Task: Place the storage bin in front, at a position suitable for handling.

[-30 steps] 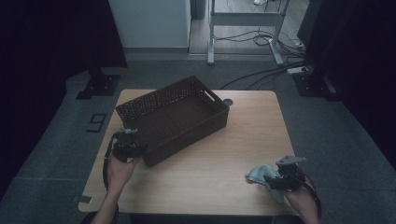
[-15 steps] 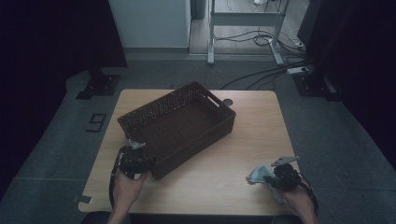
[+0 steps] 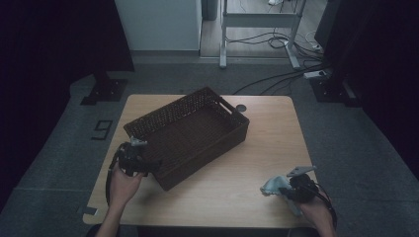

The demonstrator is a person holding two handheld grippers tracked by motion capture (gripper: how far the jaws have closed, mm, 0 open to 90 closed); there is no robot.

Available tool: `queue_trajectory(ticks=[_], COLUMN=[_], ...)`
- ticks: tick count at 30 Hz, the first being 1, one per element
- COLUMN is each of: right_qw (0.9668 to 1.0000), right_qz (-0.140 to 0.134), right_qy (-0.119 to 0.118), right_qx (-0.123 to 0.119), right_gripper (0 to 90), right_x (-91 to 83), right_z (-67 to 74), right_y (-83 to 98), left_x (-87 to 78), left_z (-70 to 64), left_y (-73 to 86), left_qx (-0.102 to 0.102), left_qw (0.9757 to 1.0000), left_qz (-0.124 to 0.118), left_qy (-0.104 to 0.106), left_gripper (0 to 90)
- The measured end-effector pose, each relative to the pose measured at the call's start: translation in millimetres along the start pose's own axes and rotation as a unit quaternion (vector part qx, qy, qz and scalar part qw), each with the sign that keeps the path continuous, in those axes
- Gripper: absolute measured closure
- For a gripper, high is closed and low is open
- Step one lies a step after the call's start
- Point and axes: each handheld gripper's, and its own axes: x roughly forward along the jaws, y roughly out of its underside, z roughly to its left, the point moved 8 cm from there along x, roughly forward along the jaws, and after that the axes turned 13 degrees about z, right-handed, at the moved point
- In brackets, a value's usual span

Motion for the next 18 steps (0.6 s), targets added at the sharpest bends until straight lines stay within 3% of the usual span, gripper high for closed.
queue_trajectory(ticks=[3, 6, 10, 14, 18], right_qw=[1.0000, 1.0000, 1.0000, 1.0000, 1.0000], right_qz=[0.000, 0.001, 0.002, 0.001, 0.001], right_qy=[0.000, 0.000, 0.000, 0.000, 0.000], right_qx=[0.000, -0.001, -0.002, -0.003, -0.004], right_gripper=[66.9, 66.9, 66.6, 65.9, 65.3], right_x=[-0.2, -0.3, -0.4, -0.3, 0.0], right_z=[0.4, 0.5, 0.8, 0.8, 0.9], right_y=[0.0, 0.2, 0.4, 0.4, 0.4], left_x=[-2.6, -3.8, -4.1, 1.0, 10.3], left_z=[15.9, 27.9, 47.9, 65.3, 75.8], left_y=[-7.7, -16.0, -29.6, -37.7, -42.5], left_qx=[0.009, 0.004, 0.017, -0.007, -0.020], left_qw=[0.9992, 0.9995, 0.9984, 0.9989, 0.9994], left_qz=[-0.016, -0.024, -0.041, -0.021, -0.006], left_qy=[-0.034, -0.019, -0.037, -0.043, -0.029], left_gripper=[3.8, 3.7, 3.7, 5.3, 5.9])
